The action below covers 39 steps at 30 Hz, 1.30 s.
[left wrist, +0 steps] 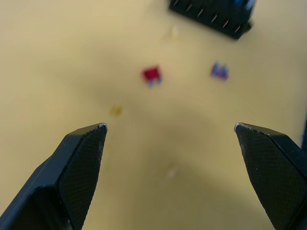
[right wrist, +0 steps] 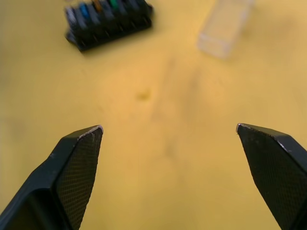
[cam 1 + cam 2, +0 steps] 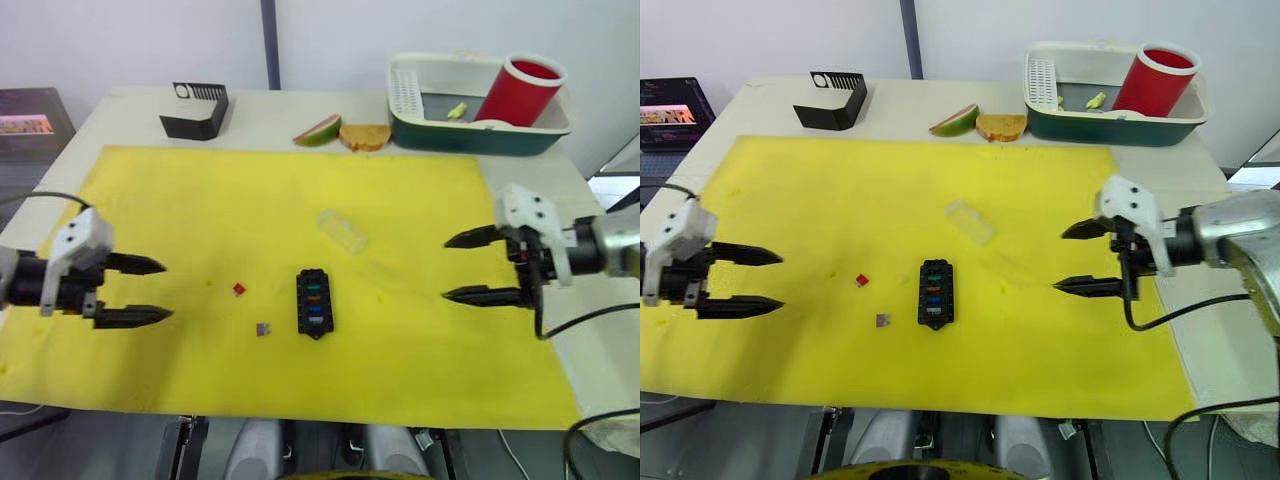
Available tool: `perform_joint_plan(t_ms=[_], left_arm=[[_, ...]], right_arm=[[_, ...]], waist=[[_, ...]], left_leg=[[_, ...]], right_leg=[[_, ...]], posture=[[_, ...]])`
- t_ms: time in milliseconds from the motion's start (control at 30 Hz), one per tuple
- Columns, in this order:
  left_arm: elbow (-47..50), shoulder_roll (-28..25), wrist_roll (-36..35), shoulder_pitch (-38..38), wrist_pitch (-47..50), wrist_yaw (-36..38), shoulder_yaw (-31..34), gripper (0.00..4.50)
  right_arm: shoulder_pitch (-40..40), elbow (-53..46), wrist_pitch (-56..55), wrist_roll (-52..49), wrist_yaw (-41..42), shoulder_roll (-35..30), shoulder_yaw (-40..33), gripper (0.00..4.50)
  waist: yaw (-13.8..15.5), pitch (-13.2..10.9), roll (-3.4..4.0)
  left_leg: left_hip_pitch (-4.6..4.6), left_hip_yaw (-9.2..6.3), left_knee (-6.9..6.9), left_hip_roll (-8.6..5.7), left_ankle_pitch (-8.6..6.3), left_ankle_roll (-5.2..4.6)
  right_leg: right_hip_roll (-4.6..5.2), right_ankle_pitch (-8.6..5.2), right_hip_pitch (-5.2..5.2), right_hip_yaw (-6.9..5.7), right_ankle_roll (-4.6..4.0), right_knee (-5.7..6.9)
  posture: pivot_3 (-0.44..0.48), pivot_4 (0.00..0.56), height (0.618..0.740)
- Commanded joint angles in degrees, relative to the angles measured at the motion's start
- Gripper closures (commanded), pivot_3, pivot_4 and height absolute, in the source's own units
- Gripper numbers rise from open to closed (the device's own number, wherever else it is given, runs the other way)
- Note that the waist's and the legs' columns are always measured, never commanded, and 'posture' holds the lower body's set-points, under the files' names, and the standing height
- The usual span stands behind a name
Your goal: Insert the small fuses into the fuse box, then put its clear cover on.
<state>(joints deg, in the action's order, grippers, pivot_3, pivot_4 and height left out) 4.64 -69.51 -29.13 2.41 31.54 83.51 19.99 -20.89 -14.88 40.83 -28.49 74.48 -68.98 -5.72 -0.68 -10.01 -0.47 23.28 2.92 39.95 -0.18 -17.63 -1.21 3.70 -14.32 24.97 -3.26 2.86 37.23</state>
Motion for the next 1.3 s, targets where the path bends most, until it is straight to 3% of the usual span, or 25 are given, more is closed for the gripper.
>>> perform_joint_plan(t_ms=[33, 200, 367, 667, 933, 1033, 1100, 1300], left_arm=[[0.9, -0.6, 0.1, -0.4, -1.5, -0.2, 2.8, 0.0], [2.9, 1.7, -1.5, 1.6, -0.5, -1.6, -0.7, 0.0], [0.8, 4.5, -2.5, 9.3, 0.8, 0.5, -8.7, 0.0], [-15.5, 13.7, -0.6, 28.1, 7.6, 5.1, -22.7, 0.0], [-29.8, 18.9, 3.8, 32.9, 7.8, 9.0, -32.5, 0.0], [-32.6, 20.1, 4.4, 34.1, 7.3, 9.0, -33.6, 0.82], [-35.5, 21.7, 4.6, 35.7, 7.8, 9.0, -32.7, 1.73], [-37.7, 22.3, 4.8, 36.8, 7.2, 9.0, -35.0, 1.73]], right_arm=[[0.2, 1.2, -3.1, 0.5, 1.0, -1.5, -3.0, 0.06], [-2.3, -0.6, -2.0, -1.0, -0.3, 0.2, -1.2, 0.06], [-9.6, -4.4, 2.0, -4.5, -3.8, 6.1, 2.3, 0.06], [-16.2, -11.7, 8.8, -7.3, -11.7, 19.7, 12.4, 0.06], [-18.0, -10.5, 6.9, -2.1, -15.1, 23.9, 18.6, 0.06], [-18.6, -11.2, 8.1, -2.5, -16.3, 25.1, 18.1, 0.0], [-18.6, -11.6, 8.5, -2.8, -16.8, 25.5, 17.8, 0.0], [-18.7, -12.5, 9.8, -3.4, -18.1, 26.0, 17.4, 0.0]], waist=[[0.0, 0.0, 0.01], [0.0, 0.0, 0.07], [-0.1, 0.0, 0.1], [0.3, 0.0, 0.03], [0.0, 0.0, -0.01], [0.1, 0.0, -0.02], [0.1, 0.0, -0.02], [0.2, 0.0, -0.04]], left_leg=[[0.0, 0.0, 0.0, 0.0, 0.0, 0.01], [0.03, 0.0, -0.02, 0.0, -0.01, 0.02], [0.05, 0.0, -0.03, 0.0, 0.0, 0.04], [0.18, 0.04, 0.02, -0.06, 0.01, 0.01], [0.19, 0.1, 0.12, -0.08, -0.02, -0.08], [0.18, 0.09, 0.12, -0.05, -0.01, -0.08], [0.16, 0.09, 0.13, -0.06, -0.01, -0.07], [0.16, 0.09, 0.14, -0.07, -0.01, -0.08]], right_leg=[[0.02, -0.03, 0.0, 0.0, -0.06, 0.0], [0.08, -0.04, 0.04, 0.02, -0.08, 0.0], [0.08, -0.03, 0.08, 0.02, -0.1, 0.01], [0.05, 0.09, 0.19, 0.0, 0.12, 0.09], [-0.13, 0.1, 0.16, -0.01, 0.18, 0.12], [-0.14, 0.1, 0.17, 0.0, 0.18, 0.17], [-0.13, 0.1, 0.16, 0.0, 0.18, 0.19], [-0.11, 0.1, 0.14, 0.0, 0.19, 0.18]], posture=[[0.0, 0.15, 0.74], [0.0, 0.15, 0.74], [0.0, 0.15, 0.74], [0.0, 0.15, 0.74], [0.0, 0.15, 0.74], [0.0, 0.15, 0.74], [0.0, 0.15, 0.74], [0.0, 0.15, 0.74]])
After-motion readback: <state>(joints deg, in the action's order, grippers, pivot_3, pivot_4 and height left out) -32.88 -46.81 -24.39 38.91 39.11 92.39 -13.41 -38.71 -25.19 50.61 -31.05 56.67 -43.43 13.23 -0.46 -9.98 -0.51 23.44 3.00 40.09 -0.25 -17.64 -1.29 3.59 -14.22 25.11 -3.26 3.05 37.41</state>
